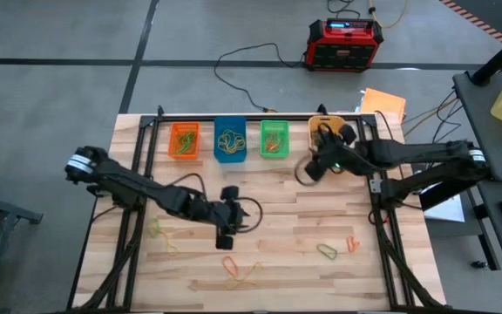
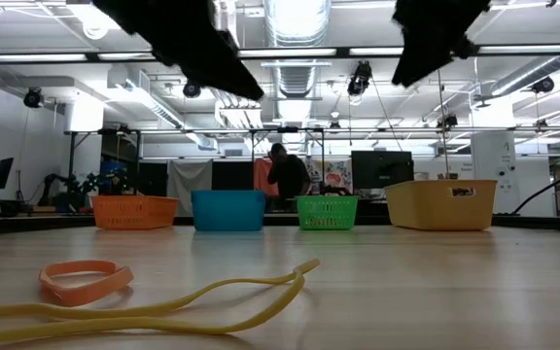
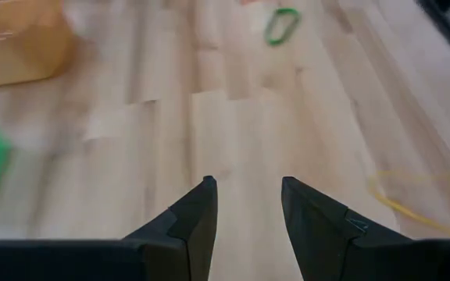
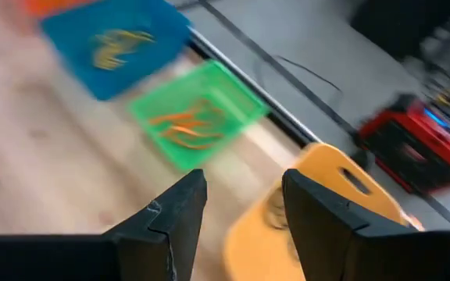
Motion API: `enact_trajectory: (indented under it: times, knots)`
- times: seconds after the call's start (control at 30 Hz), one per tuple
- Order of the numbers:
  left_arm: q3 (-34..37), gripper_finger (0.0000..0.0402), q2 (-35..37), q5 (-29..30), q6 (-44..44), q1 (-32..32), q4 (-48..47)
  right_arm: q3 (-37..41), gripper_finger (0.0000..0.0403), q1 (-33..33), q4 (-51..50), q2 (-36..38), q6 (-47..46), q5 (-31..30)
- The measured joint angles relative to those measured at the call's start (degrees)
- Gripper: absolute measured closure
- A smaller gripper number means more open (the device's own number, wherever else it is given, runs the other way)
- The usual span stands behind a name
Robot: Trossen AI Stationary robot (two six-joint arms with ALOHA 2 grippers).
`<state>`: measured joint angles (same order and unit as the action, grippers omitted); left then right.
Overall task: Sort rubber bands into baskets
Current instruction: Put the yellow rubber band into the blue bin
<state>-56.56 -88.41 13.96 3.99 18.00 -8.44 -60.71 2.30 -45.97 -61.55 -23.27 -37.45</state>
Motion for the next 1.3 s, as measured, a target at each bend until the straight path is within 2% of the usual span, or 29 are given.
enact_trajectory:
  times: [0.17,0.37,0.63,0.87,1.13,1.3]
  knots:
    - [0.0,0.0270,-7.0,-3.7,-4.0,0.0,5.9,0.0,0.0235,-7.7,0.4,3.2,-2.3,0.0]
    - [0.0,0.0234,-11.7,-13.2,-5.7,0.5,11.2,0.0,0.0226,-12.7,0.4,4.5,-4.4,0.0]
    - [-0.1,0.0194,-18.0,-13.6,-6.8,3.3,23.6,0.0,0.0211,-14.7,0.5,4.0,-5.7,0.1]
    - [-0.5,0.0202,-23.3,-16.4,-6.5,3.3,28.7,0.0,0.0206,-14.7,0.7,4.1,-5.7,0.1]
    - [-5.9,0.0216,-30.2,-21.1,-6.5,3.6,28.4,0.0,0.0206,-14.7,0.6,4.1,-5.7,1.8]
    - [-7.6,0.0226,-31.4,-23.5,-5.8,3.6,26.5,0.0,0.0206,-14.7,0.4,4.1,-5.7,2.0]
